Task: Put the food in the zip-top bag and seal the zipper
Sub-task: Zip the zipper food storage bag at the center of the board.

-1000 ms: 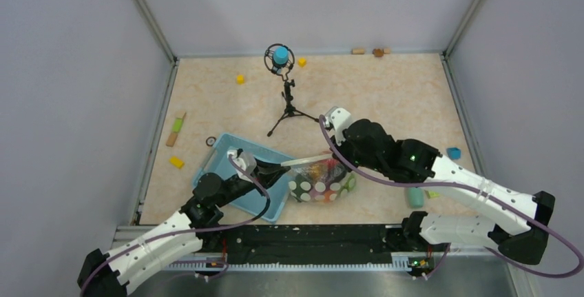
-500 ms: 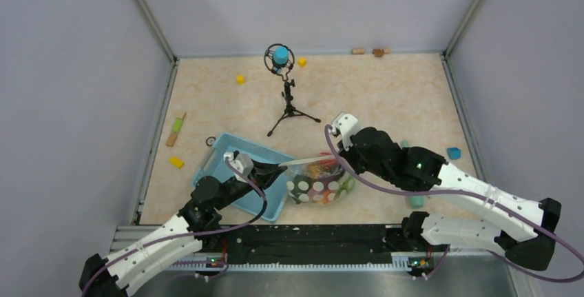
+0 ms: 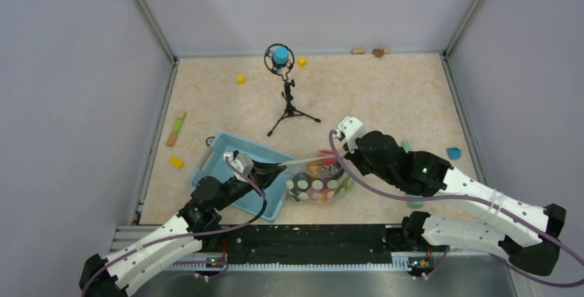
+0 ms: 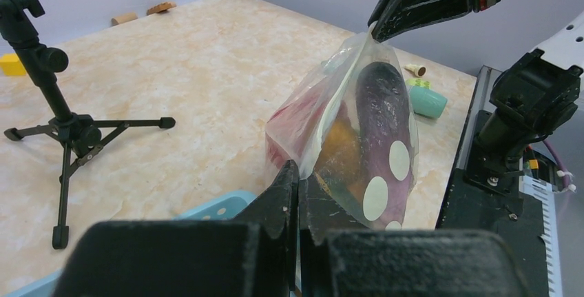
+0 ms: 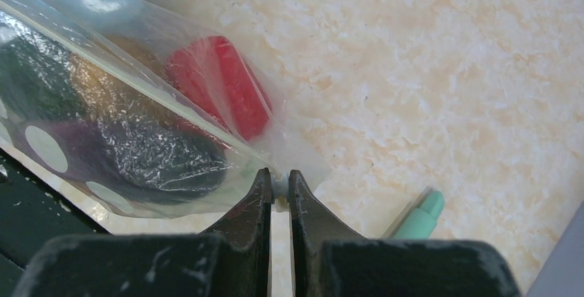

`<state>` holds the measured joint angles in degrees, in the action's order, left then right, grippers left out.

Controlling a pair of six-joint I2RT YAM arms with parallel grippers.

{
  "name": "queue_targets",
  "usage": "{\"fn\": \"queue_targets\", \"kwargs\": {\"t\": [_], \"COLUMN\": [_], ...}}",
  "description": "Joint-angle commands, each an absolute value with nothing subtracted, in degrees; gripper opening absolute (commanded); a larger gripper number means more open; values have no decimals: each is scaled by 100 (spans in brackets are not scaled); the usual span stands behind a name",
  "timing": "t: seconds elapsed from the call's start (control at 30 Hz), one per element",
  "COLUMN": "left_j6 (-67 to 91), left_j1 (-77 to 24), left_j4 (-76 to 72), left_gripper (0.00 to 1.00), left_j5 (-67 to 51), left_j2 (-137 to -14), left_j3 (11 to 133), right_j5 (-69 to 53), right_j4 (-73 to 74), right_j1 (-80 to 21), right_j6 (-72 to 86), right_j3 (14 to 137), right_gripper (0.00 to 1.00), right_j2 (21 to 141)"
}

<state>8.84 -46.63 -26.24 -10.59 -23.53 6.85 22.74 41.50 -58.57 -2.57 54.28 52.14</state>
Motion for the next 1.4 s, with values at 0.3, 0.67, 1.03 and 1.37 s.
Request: {"fn": "queue_targets", "kwargs": {"t": [0.3, 0.67, 1.03, 1.37], "left_j6": [793, 817, 809, 820], "left_j1": [-4562, -4565, -4562, -4562], "left_j4": [-2907, -2977, -2983, -2971], "left_gripper": [0, 0, 0, 0], "left_j5": [221, 400, 322, 27], "left_j2": [-2133, -2079, -2060, -2056], "left_j3": [650, 574, 579, 620], "right_j5": [4171, 4754, 4630, 3795], "right_j4": [5649, 5577, 5450, 4977], "right_j1": [-4683, -4163, -4131, -4139], "right_j6": [-656, -688, -756, -309], "right_j3": [5237, 5205, 5268, 5662], "right_gripper": [0, 0, 0, 0], "right_j2": [5622, 5736, 5574, 4990]}}
